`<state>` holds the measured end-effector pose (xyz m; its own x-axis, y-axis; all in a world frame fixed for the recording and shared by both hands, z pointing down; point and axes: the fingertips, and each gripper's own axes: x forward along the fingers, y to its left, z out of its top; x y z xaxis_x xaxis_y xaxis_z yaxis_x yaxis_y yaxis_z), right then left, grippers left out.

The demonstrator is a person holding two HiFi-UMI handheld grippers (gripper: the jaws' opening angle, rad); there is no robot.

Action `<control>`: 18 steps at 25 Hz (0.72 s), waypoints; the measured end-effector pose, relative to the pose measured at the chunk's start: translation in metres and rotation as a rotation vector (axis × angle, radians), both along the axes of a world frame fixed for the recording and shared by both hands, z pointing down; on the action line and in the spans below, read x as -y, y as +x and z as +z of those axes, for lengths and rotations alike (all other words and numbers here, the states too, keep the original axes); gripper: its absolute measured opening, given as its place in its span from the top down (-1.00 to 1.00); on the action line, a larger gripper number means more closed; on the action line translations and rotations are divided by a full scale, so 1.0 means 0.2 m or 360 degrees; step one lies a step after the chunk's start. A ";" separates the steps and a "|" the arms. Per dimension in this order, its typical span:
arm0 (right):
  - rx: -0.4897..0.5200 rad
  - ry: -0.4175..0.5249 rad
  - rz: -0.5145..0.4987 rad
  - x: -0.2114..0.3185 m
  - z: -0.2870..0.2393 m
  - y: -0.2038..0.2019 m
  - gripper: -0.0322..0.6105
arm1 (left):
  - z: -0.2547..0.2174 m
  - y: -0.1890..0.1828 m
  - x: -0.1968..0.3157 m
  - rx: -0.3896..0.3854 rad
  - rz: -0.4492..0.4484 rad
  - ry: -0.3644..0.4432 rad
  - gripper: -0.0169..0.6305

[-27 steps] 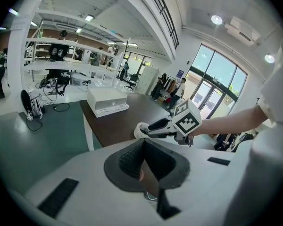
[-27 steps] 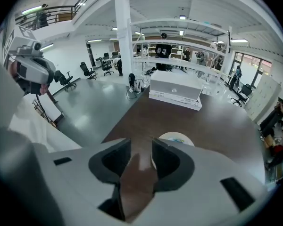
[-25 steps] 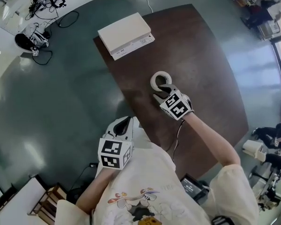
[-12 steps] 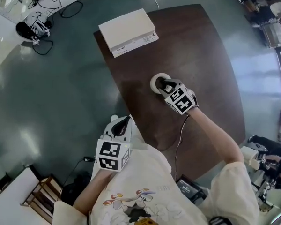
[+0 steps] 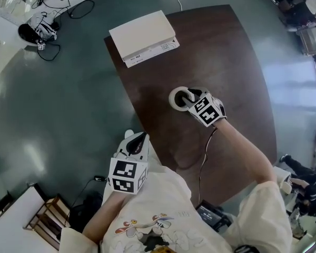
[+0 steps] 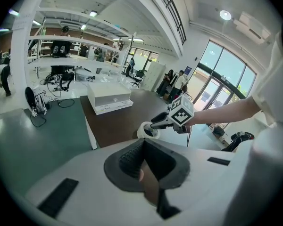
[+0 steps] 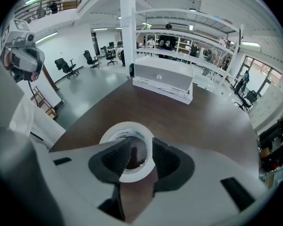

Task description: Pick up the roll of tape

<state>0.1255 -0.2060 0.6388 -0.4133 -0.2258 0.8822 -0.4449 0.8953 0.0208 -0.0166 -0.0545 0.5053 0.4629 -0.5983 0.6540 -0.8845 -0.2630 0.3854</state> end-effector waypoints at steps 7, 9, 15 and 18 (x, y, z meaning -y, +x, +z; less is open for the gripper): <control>-0.0044 -0.0022 0.0015 0.07 0.09 0.05 0.45 | 0.03 0.02 0.05 0.0016 0.0000 -0.0009 0.93; -0.0054 -0.0036 0.0011 0.08 0.12 0.06 0.45 | 0.04 0.02 0.06 0.0020 0.0008 -0.0023 0.93; -0.0036 -0.0103 0.0002 0.10 0.20 0.07 0.47 | 0.10 0.04 0.10 0.0012 0.0007 -0.0053 0.93; -0.0024 -0.0123 -0.0003 0.10 0.22 0.05 0.56 | 0.12 0.04 0.12 0.0006 0.0008 -0.0064 0.93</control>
